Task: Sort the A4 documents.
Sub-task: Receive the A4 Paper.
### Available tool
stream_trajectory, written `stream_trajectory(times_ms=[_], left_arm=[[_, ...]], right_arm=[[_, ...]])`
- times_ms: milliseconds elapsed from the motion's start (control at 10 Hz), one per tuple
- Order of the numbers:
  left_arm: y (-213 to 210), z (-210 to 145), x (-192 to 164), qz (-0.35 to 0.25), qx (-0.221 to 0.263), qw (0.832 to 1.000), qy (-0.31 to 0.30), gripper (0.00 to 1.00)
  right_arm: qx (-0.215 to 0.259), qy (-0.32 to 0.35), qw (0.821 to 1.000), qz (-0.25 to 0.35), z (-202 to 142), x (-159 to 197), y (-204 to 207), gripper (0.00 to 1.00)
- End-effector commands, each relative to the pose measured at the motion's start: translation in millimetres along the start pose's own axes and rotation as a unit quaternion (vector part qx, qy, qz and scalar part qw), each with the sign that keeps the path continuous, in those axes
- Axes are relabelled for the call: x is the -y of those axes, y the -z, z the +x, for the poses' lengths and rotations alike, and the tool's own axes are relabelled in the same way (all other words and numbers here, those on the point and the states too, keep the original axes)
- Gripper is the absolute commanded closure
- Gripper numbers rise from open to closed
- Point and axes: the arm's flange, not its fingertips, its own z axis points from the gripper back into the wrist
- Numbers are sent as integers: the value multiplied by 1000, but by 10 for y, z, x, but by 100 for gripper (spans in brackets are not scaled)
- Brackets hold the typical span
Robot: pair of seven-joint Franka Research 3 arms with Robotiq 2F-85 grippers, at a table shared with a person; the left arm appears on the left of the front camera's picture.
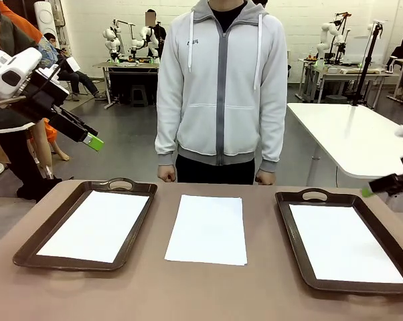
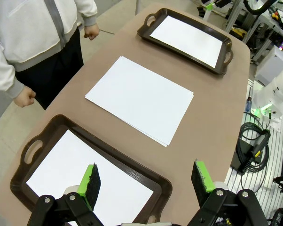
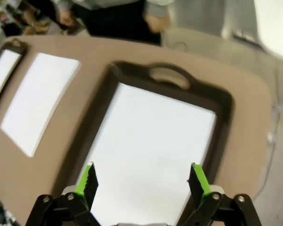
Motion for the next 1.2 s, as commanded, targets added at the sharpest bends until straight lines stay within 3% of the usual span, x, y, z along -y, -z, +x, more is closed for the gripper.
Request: stream_trajectory(times_ms=[0, 200, 400, 600, 900, 1100], left_arm=[[-5, -18, -2, -2, 3, 1000, 9, 0], [-5, -18, -2, -2, 3, 1000, 9, 0], [-5, -18, -2, -2, 3, 1000, 9, 0], [-5, -18, -2, -2, 3, 1000, 9, 0], [-5, -18, -2, -2, 3, 1000, 9, 0], [-5, -18, -2, -2, 3, 1000, 9, 0]], right_arm=[[61, -67, 991, 98, 203, -242, -67, 0], [131, -129, 967, 175, 609, -532, -413, 0], [136, -173, 957, 191, 870, -731, -705, 0], [96, -217, 954, 181, 973, -942, -761, 0], [-15, -250, 950, 188, 878, -1159, -631, 0], [-39, -262, 949, 173, 815, -1199, -601, 0]])
